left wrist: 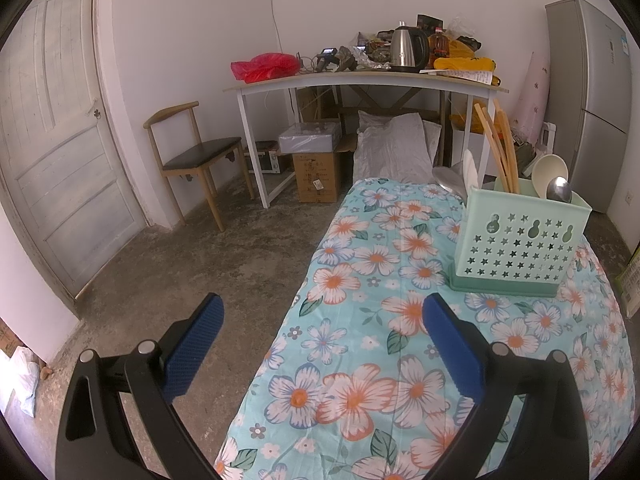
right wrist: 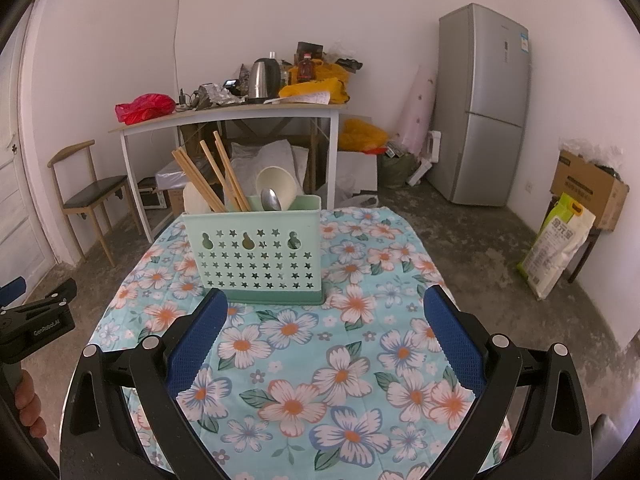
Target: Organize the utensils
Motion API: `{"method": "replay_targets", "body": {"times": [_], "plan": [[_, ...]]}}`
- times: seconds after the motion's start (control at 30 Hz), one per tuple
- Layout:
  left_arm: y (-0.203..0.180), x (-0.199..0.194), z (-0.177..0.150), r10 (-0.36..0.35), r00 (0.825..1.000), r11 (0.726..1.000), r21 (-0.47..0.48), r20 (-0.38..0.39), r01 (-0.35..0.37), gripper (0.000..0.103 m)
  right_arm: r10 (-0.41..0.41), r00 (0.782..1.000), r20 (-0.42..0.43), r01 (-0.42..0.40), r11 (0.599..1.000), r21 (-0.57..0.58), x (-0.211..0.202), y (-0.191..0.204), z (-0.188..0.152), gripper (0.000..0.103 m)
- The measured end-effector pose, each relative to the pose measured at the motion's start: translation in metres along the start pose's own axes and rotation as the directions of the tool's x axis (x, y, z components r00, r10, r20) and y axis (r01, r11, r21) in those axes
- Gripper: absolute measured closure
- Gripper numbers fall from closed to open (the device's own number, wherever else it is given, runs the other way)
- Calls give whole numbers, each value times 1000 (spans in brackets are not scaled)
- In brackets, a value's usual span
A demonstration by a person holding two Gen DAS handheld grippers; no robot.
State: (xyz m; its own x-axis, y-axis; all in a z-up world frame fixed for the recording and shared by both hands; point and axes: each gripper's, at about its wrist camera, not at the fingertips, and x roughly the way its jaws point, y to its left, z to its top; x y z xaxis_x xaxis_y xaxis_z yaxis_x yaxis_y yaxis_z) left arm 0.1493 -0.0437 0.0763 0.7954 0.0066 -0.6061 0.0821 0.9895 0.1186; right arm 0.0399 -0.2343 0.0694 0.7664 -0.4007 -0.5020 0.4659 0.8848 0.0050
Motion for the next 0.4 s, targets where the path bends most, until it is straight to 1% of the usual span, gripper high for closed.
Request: {"method": "replay_targets", "body": {"times": [0.4], "plan": [[0,0,0,-8,1000,1000,-6,-2,8,6,1,1000,0,-1,1000,-1,1,3,0,9]]}}
